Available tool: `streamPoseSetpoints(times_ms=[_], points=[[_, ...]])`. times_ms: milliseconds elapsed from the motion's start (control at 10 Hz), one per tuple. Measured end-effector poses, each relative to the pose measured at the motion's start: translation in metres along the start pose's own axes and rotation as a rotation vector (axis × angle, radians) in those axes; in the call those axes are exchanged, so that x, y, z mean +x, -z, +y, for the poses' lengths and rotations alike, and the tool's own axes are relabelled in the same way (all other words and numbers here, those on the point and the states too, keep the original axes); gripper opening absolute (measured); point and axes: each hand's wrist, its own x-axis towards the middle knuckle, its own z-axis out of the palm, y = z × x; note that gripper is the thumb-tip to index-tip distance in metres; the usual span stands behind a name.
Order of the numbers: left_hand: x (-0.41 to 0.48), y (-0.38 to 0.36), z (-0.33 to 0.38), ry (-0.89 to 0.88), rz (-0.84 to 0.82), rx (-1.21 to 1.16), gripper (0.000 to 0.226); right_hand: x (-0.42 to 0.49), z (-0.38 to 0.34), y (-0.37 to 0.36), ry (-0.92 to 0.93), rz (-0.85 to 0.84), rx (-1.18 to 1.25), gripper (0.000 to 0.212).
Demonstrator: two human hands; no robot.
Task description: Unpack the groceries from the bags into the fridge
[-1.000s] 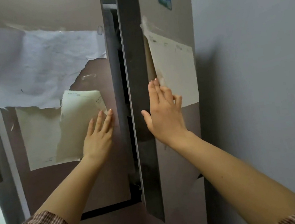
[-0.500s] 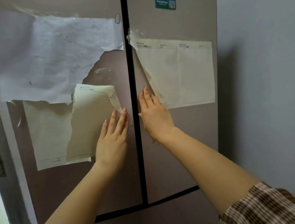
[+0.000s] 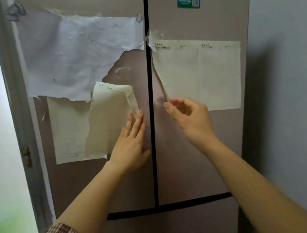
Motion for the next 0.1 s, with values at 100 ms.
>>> streamPoseSetpoints(times_ms=[100], points=[[0.0013,-0.0009,0.0044,0.029,0.02,0.009,0.098,-0.0309,-0.0437,0.0573,0.089,0.053,0.366,0.032]])
